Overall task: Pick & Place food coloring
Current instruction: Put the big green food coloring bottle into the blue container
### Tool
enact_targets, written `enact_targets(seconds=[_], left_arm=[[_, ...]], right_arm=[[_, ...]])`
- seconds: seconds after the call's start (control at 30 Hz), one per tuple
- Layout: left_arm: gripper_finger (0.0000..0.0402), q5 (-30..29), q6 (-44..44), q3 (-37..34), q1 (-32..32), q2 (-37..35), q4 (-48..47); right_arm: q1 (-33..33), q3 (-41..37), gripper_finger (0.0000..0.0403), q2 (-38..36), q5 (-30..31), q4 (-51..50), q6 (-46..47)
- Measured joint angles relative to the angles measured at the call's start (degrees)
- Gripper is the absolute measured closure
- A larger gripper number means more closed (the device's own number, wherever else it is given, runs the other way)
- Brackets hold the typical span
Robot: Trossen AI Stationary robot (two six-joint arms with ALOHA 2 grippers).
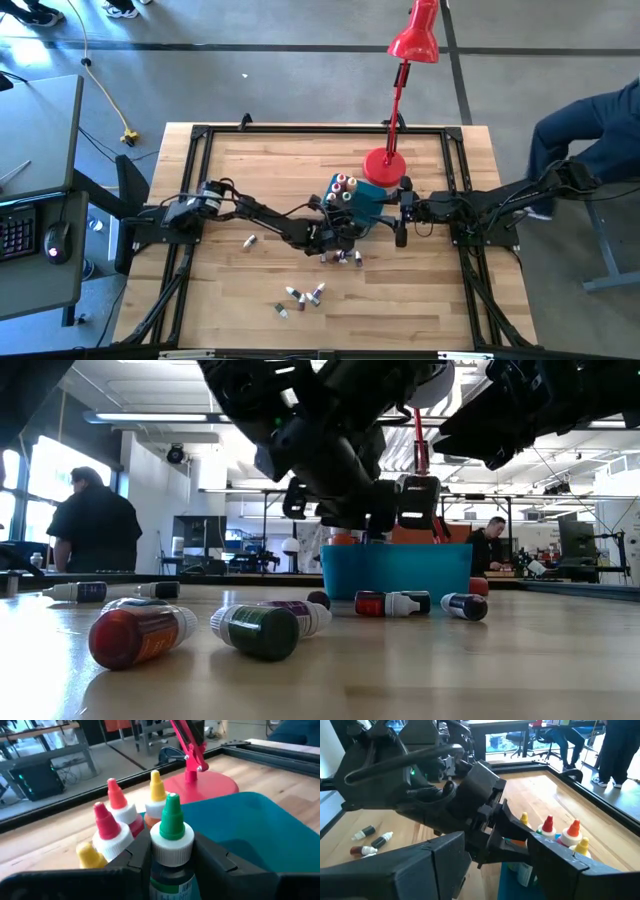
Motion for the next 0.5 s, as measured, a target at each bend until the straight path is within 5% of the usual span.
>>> enact_targets(seconds=[0.5], left_arm=[[0.0263,4.8,-0.2,0.2,3.1,-0.1,-1.3]], right_arm=[[0.0,0.0,0.0190,0.0,-0.1,-0.4,0.0]])
